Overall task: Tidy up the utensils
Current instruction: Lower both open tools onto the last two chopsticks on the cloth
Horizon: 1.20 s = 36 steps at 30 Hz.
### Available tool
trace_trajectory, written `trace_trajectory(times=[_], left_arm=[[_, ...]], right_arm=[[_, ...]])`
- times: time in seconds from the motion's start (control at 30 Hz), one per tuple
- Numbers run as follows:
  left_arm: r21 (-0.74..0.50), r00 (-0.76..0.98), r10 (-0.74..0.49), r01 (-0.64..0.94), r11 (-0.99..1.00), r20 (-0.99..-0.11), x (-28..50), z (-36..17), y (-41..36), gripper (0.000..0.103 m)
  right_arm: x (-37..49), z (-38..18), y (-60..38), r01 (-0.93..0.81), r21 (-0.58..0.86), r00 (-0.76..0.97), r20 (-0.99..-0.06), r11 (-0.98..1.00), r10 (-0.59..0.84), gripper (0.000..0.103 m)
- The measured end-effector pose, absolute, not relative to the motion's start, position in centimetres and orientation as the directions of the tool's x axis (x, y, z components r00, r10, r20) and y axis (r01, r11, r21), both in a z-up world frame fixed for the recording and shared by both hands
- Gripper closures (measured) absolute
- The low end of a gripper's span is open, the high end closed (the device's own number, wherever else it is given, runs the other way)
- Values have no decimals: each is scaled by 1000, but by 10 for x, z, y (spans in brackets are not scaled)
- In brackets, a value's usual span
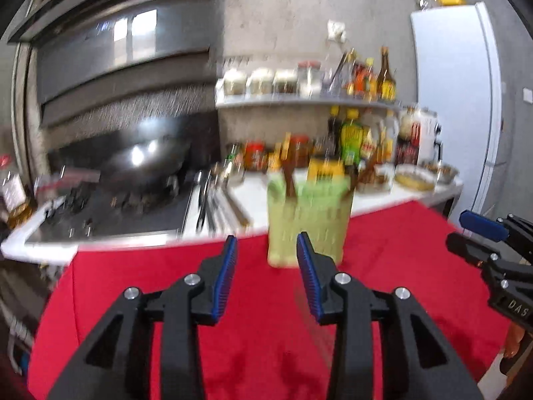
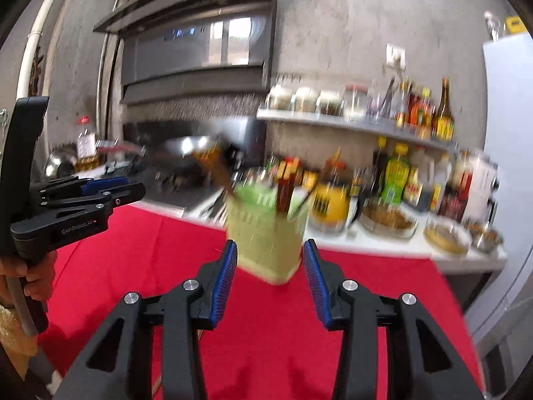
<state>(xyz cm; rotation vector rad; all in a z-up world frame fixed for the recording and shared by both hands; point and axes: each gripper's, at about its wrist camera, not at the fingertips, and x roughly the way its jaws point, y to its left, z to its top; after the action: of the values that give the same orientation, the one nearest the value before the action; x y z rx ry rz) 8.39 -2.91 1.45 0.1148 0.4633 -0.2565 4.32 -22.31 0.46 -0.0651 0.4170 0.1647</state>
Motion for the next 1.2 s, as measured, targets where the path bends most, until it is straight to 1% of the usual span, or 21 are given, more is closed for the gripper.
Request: trace_trajectory(times=[0.03, 0.13, 0.3, 0.37, 0.4, 0.43, 0.47, 0.53, 0.63, 0.77, 0.9, 0.97, 1.0, 1.1, 1.2], left_arm=[[44, 850, -214, 267, 963, -482, 79, 4, -26, 67], [17, 807, -195, 245, 969, -558, 64, -30, -14, 67], [25, 761, -139, 200, 979, -633, 47, -71, -4, 67], [4, 730, -142, 194, 981, -668, 42, -85, 0, 67], [-6, 723, -142, 188, 982, -676, 41, -89, 2, 67], [-16, 717, -144, 182, 983, -682, 40, -93, 4, 67], [-22, 715, -145, 178, 984, -684, 38, -95, 6, 67], [-34, 709, -146, 169, 985, -689, 38, -97, 10, 67], [-43, 709, -150, 167, 985, -689, 36, -98, 12, 67], [-57, 704, -166, 176, 983, -691, 35, -98, 11, 67], [-52, 702, -172, 189, 981, -691, 34, -98, 6, 67], [-58, 699, -181, 196, 979, -692, 34, -98, 4, 67], [-61, 696, -187, 202, 977, -693, 33, -98, 2, 67], [-81, 677, -226, 239, 968, -701, 32, -98, -5, 67], [-110, 639, -282, 295, 949, -716, 28, -99, -19, 67]], right_arm=[[38, -10, -220, -182, -13, 882, -444, 983, 157, 60], [28, -37, -212, -205, 3, 843, -508, 979, 178, 60], [14, -78, -190, -255, 32, 771, -596, 966, 224, 60], [10, -90, -182, -270, 48, 748, -618, 962, 241, 61], [8, -95, -178, -279, 54, 737, -628, 959, 250, 66], [6, -99, -175, -287, 62, 726, -637, 956, 259, 73], [6, -101, -171, -294, 67, 717, -644, 953, 266, 75], [5, -105, -165, -305, 70, 705, -654, 950, 275, 83], [7, -108, -159, -315, 75, 693, -663, 946, 284, 85], [14, -112, -154, -320, 92, 671, -681, 943, 294, 85], [18, -118, -152, -307, 79, 665, -695, 948, 273, 85], [19, -118, -153, -300, 65, 670, -695, 952, 259, 89], [19, -118, -153, -288, 47, 679, -694, 956, 239, 93], [17, -119, -163, -261, 40, 690, -691, 965, 215, 96], [16, -120, -179, -217, 37, 702, -689, 976, 182, 96]])
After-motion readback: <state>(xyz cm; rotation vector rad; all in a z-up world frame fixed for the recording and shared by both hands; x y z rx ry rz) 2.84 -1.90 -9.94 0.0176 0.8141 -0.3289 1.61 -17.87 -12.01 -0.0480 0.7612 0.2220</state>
